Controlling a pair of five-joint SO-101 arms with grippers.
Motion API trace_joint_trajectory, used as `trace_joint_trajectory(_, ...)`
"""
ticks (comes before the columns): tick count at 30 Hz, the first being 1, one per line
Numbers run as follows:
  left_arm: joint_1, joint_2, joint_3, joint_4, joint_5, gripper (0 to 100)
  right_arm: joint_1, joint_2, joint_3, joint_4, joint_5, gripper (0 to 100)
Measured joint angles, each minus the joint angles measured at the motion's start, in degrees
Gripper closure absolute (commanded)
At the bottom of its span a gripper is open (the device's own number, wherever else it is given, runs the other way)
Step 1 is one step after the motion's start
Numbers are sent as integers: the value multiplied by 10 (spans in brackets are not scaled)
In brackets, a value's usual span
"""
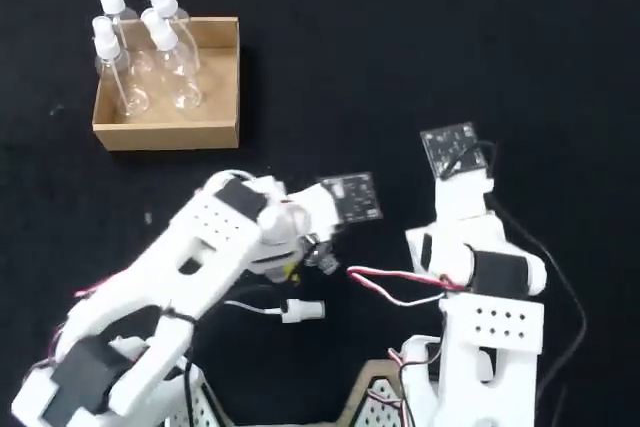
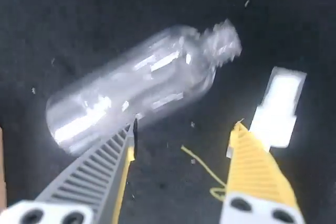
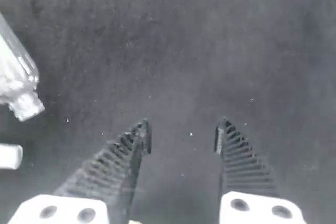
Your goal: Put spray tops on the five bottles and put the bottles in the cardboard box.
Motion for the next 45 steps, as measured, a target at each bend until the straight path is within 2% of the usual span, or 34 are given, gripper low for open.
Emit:
trace_joint_trajectory(5, 18, 18, -25, -30, 4, 718, 13, -3, 4, 0, 4, 794)
trace_joint_trajectory(14, 18, 23, -3, -105, -28, 718, 193, -3, 4, 1, 113, 794)
trace_joint_trajectory(18, 18, 23, -3, -107, -29, 717, 239, -3, 4, 2, 150, 794)
trace_joint_trajectory(34, 12, 96, -2, -117, -72, 720, 244, -3, 33, 2, 156, 794)
trace_joint_trajectory(40, -24, 96, -3, -117, -80, 722, 244, -3, 33, 2, 156, 794)
trace_joint_trajectory(45, -50, 97, -2, -117, -18, 722, 244, -3, 33, 2, 156, 794)
